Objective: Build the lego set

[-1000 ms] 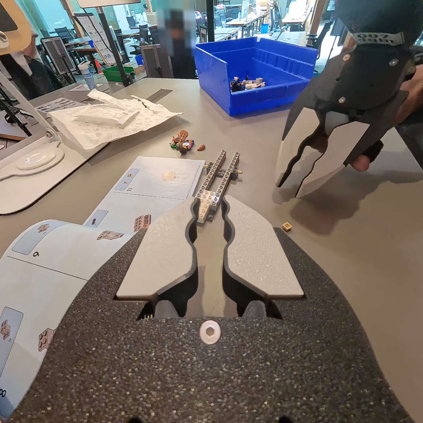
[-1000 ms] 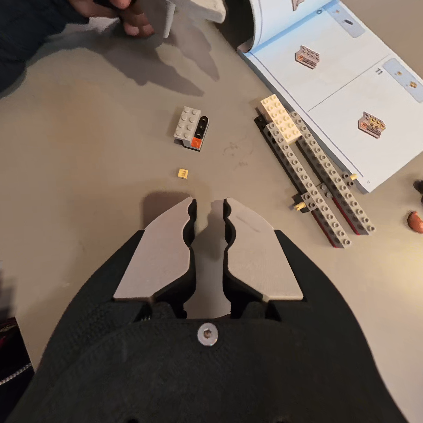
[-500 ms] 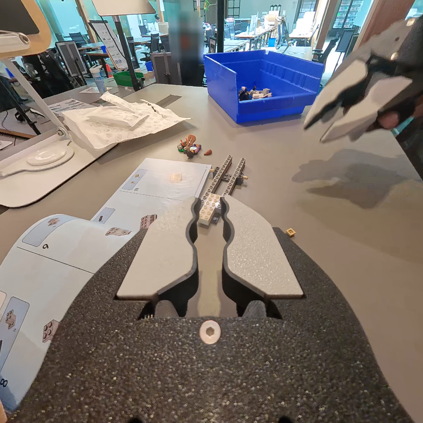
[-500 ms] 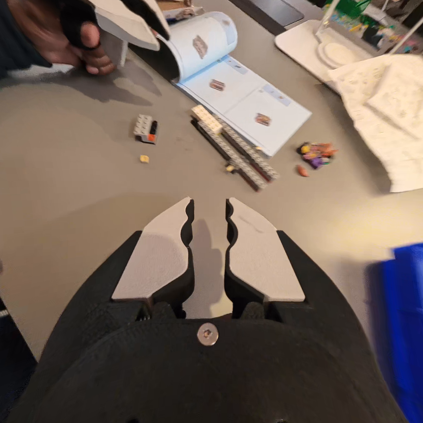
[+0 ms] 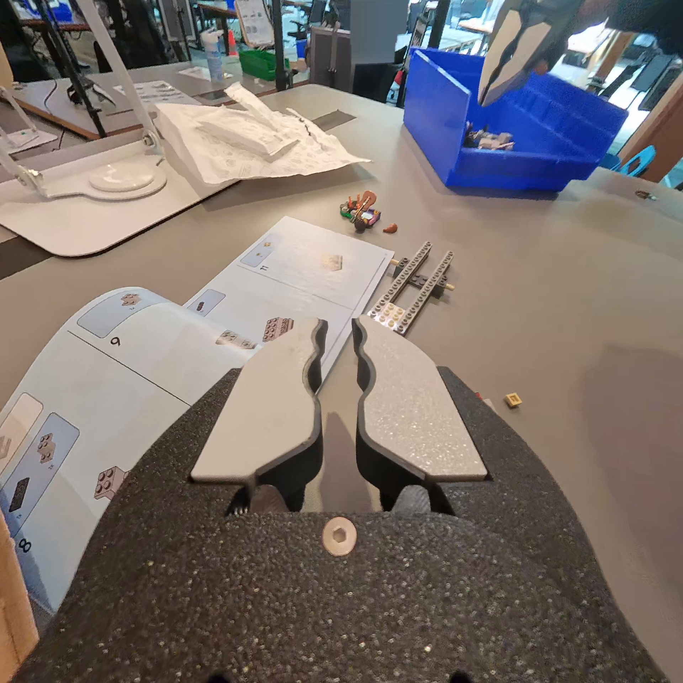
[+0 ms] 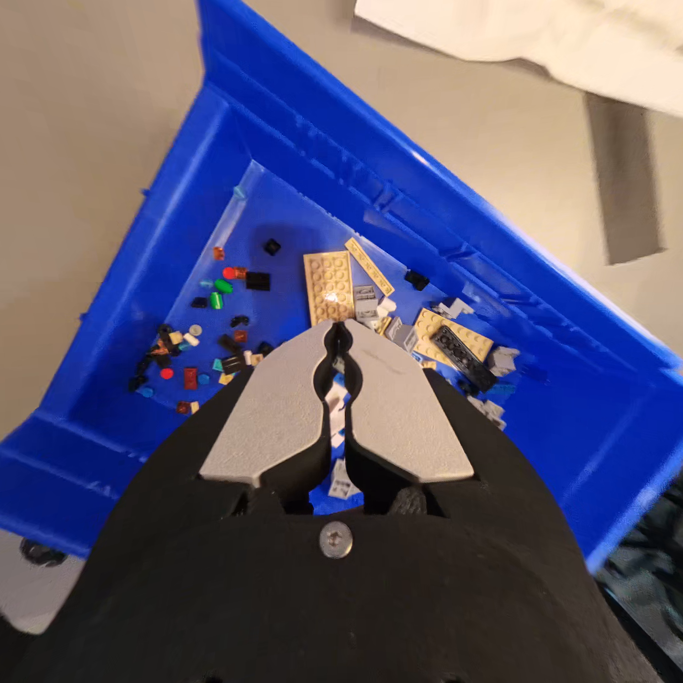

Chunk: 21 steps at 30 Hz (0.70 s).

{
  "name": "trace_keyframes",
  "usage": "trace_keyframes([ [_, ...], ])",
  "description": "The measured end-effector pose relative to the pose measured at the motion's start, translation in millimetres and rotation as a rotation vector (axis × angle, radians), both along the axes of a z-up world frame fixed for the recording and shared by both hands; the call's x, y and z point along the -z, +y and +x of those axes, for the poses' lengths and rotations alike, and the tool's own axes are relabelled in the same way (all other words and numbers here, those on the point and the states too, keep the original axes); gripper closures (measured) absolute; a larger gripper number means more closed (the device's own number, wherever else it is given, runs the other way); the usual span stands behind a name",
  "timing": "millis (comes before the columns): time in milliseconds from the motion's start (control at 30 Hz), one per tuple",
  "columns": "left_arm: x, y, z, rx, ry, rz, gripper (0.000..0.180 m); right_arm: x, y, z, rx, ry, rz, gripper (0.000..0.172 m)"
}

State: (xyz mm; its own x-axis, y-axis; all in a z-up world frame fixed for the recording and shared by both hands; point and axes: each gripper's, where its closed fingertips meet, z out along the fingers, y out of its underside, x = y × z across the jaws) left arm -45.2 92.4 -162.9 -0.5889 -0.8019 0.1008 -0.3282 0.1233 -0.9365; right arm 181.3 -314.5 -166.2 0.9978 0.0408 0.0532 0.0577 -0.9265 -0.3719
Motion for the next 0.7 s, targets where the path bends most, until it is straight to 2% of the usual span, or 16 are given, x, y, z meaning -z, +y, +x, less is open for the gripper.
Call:
trace_keyframes([
  [67,6,-1,3,-0.018,0.025,0.043,0.166,13,4,7,-0.007,0.138,0.008,0.172],
  [167,15,-3,5,-0.033,0.046,0.118,0.166,32,-3,19,-0.019,0.182,-0.070,0.172],
  [367,11,4,8,-0.098,0.000,0.139,0.164,53,-24,35,-0.021,0.148,-0.199,0.171],
  [433,5,8,8,-0.128,-0.033,0.121,0.164,55,-27,44,-0.011,0.105,-0.210,0.171],
  [567,-5,15,5,-0.181,-0.098,0.103,0.164,45,-14,38,-0.051,0.100,-0.117,0.172],
  [700,-4,14,3,-0.180,-0.095,0.100,0.164,58,-23,37,-0.099,0.084,-0.217,0.171],
])
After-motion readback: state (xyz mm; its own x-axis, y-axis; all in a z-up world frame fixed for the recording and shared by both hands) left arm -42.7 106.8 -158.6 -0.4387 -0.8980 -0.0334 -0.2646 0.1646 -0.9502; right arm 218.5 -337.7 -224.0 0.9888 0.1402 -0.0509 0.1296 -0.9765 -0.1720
